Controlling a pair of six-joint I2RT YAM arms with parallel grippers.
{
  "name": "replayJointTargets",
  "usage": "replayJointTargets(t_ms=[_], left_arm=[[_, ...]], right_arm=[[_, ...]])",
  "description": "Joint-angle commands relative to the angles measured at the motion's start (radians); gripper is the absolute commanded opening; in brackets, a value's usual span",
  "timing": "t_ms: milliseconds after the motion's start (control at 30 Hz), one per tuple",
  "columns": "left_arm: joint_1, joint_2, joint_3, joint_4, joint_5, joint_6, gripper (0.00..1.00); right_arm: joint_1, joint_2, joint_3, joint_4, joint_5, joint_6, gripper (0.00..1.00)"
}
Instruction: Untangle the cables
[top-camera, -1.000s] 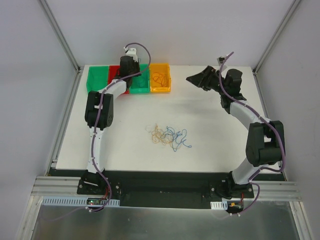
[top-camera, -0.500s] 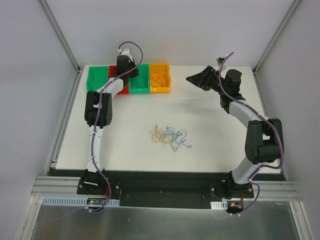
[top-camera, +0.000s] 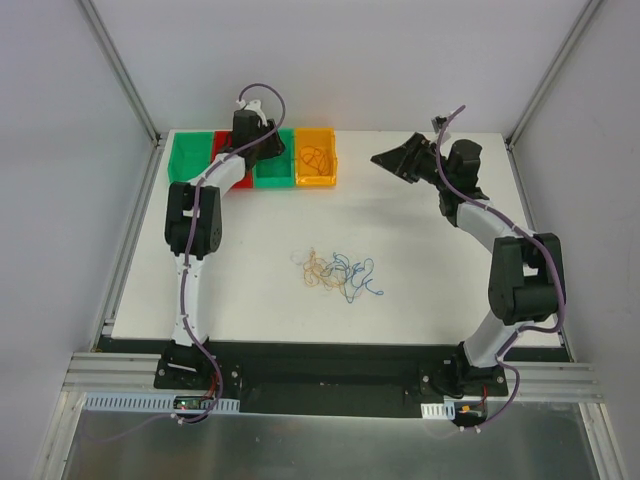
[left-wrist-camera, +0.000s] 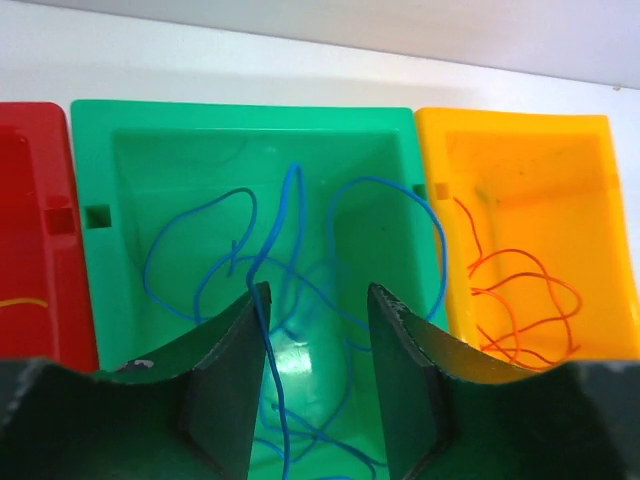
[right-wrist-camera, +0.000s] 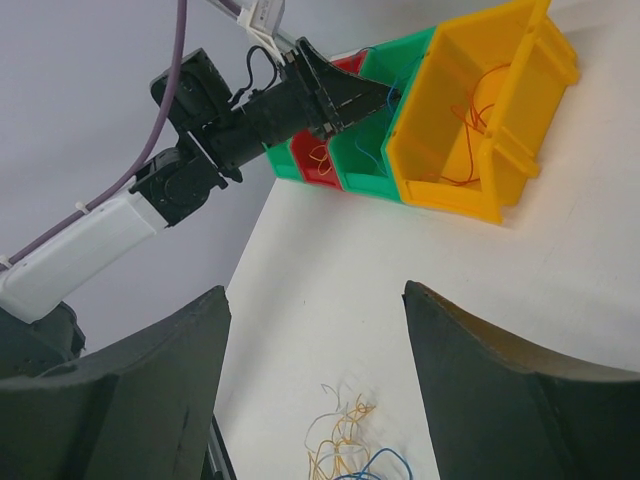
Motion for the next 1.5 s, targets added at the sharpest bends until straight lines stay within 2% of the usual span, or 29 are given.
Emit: replayJointTargets(t_ms=[0,300,367,467,633,700,833,900,933,1000,1133,1233,1333,1467], left_arm=[[0.003,-0.156,-0.021,-0.023,0.008,0.017,0.45],[0.003,-0.254,-0.056,-0.101,-0.032,0.036,0.62],[0.003,-0.262,-0.047,-0.114,-0.041,0.042,0.68],[0.001,-0.274,-0.041,-0.151,-0.053,0.049,0.68],[-0.032,-0.36,-0.075,-0.189,0.011,0.046,0.64],[-0.075,-0.438,-0.146,-0.194,0.031,0.023,0.64],[-0.218,-0.603,-0.412,-0.178,0.043,-0.024,0.66],[-0.305,-0.666,-0.516,-0.178,0.036,-0.015,0.69],[-0.353,-0.696,-0.562,-0.177,0.034,-0.009,0.72],[-0.44,-0.748,-0.645,-0.178,-0.003,0.006,0.74],[-0.581,-0.812,-0.756,-0.178,-0.081,0.005,0.72],[-0.672,-0.858,-0.826,-0.175,-0.156,-0.027,0.68],[-0.738,-0.921,-0.909,-0.175,-0.233,-0.052,0.67],[-0.784,-1.022,-1.027,-0.168,-0.265,-0.115,0.68]], right_arm=[[-0.006,-0.002,0.008,0.099,-0.039,0.018,0.73],[-0.006,0.009,0.001,0.132,-0.071,0.035,0.72],[-0.008,0.011,-0.001,0.136,-0.075,0.036,0.73],[-0.014,0.014,-0.001,0.136,-0.083,0.036,0.72],[-0.019,0.011,0.021,0.074,-0.079,0.026,0.72],[-0.013,0.003,0.025,-0.002,-0.054,-0.025,0.72],[0.006,-0.034,0.033,-0.225,0.041,-0.111,0.7],[0.029,-0.076,0.013,-0.372,0.069,-0.161,0.66],[0.049,-0.11,-0.019,-0.457,0.095,-0.18,0.65],[0.09,-0.214,-0.144,-0.487,0.177,-0.174,0.65],[0.191,-0.401,-0.342,-0.649,0.34,-0.148,0.64],[0.247,-0.469,-0.441,-0.652,0.401,-0.086,0.63],[0.274,-0.471,-0.511,-0.623,0.446,0.013,0.61],[0.299,-0.414,-0.573,-0.473,0.458,0.128,0.59]])
